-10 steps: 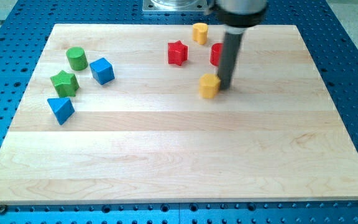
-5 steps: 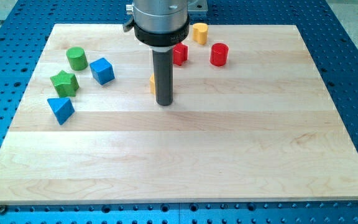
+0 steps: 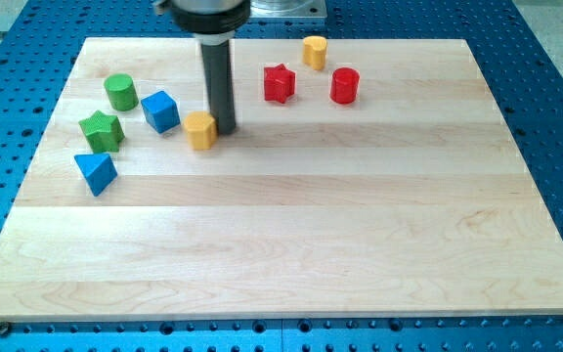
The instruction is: Move the yellow hexagon to the bottom right side of the blue cube
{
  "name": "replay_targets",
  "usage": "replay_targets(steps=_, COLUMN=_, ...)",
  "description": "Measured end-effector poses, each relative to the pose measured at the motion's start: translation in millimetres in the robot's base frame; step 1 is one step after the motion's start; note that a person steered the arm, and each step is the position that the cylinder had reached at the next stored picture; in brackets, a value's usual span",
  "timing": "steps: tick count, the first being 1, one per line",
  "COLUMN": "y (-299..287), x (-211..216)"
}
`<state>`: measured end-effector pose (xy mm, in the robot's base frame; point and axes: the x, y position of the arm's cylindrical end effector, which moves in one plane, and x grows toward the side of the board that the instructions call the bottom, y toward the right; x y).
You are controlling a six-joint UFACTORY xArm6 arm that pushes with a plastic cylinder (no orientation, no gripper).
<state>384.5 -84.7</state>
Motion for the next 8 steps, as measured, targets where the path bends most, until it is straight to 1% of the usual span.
replay_targets(steps=1, y=14, x=15)
replay_targets(steps=2, y=30, x=1)
replay_targets(steps=3, y=31, x=-20)
replay_targets(steps=4, y=-10, x=22)
replay_targets(steps=5, y=69, x=56)
replay_targets(steps=6, y=-34, x=110)
replay_targets(steps=7, y=-74, x=90)
replay_targets(steps=8, y=-73, x=56)
